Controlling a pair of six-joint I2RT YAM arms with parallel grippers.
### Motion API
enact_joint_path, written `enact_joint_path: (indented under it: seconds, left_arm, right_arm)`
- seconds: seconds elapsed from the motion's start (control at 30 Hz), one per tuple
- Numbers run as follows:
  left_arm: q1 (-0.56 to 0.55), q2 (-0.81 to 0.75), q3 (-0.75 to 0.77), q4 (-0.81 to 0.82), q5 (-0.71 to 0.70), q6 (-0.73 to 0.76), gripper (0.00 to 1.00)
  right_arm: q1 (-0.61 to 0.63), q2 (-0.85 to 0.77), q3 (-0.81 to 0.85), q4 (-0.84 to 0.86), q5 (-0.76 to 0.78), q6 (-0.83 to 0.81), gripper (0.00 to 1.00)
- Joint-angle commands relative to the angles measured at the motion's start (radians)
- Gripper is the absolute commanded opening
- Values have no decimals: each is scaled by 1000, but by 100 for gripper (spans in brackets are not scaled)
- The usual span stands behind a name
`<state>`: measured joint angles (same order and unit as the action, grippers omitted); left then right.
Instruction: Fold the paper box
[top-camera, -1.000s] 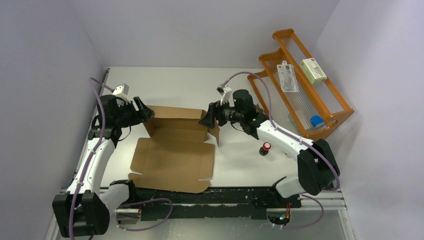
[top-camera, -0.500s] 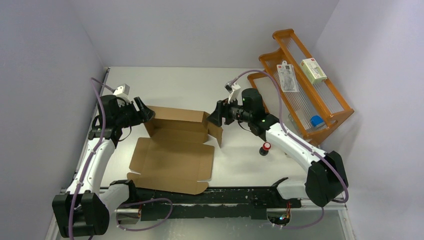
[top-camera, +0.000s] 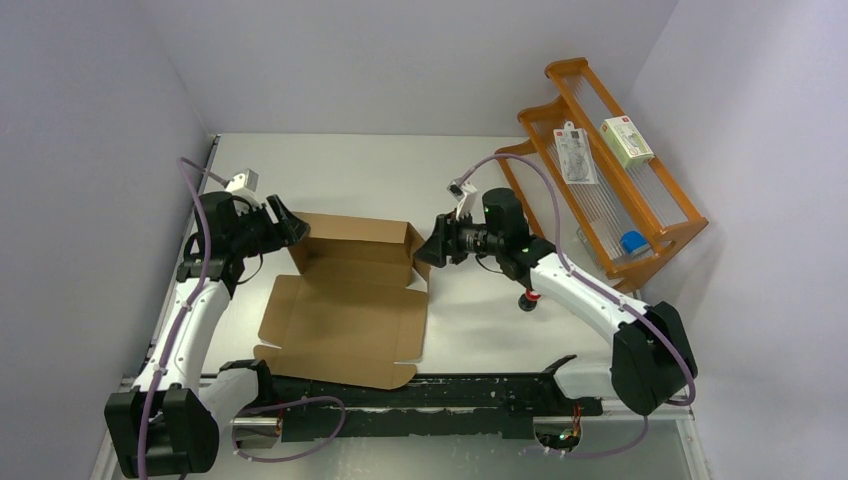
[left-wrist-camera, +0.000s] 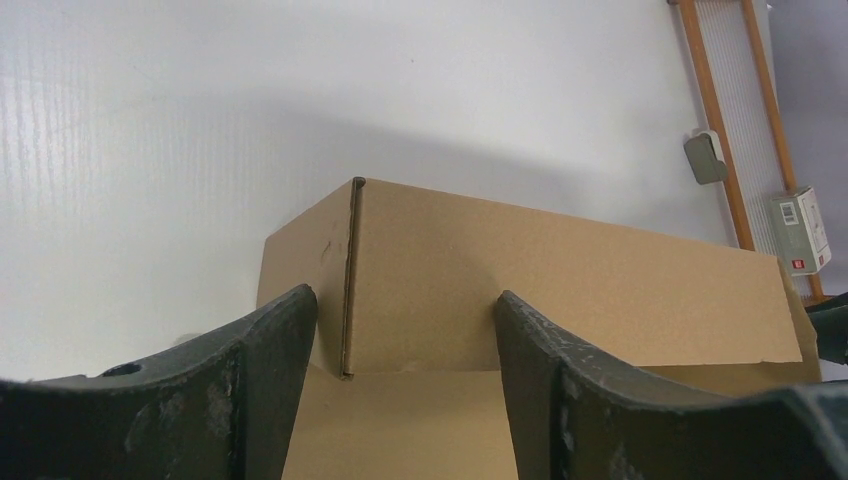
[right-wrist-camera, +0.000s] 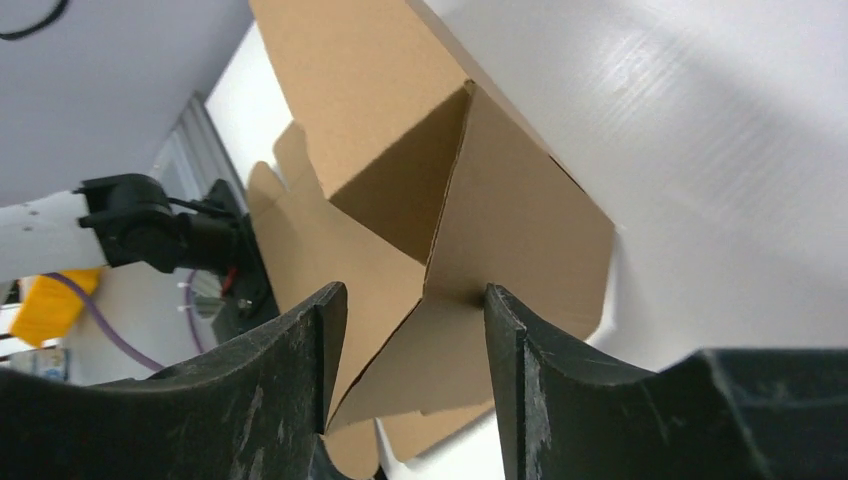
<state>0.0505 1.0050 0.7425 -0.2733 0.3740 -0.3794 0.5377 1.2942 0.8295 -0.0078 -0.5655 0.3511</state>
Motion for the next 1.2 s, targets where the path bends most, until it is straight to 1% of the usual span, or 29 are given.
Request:
enact_joint_path:
  seconds: [0.0,0.13,0.3,0.5,0.57,0.63,0.67,0.77,0.93,1.03,1.17]
  left_arm:
    - [-7,-18,-18,1,21,-18,69]
    - [-19,-22,-21,16,33,-37,69]
    - [-31,-29,-21,46,31,-74,69]
    - [-33,-11,14,57,-4,-85,69]
    - [-32,-9,20,60,-24,-85,69]
    - [-33,-8,20,64,-36,-88,70]
    - [-33,-7,21,64,-42,-86,71]
    - [-33,-14,31,33,-85,-68,74]
    - [-32,-56,64,-32,-164,-29,77]
    - [-34,-86,110,-85,-196,17,78]
    - [-44,-128,171,-151,-197,62,77]
  right_arm:
    - [6,41,5,159,-110,114,55]
    - [31,95,51,188,-69,121,55]
    - [33,179,112,237,-35,148,54]
    - [31,261,259,151,41,79,52]
    - [28,273,283,130,80,51,52]
    - [26,286,314,87,126,10,54]
    - [24,287,323,64,142,-8,56]
    - [23,262,304,32,180,-46,66]
    - [17,178,218,11,300,-87,76]
    - [13,128,170,-15,368,-104,77]
    - [14,81,108,-2,386,-101,74]
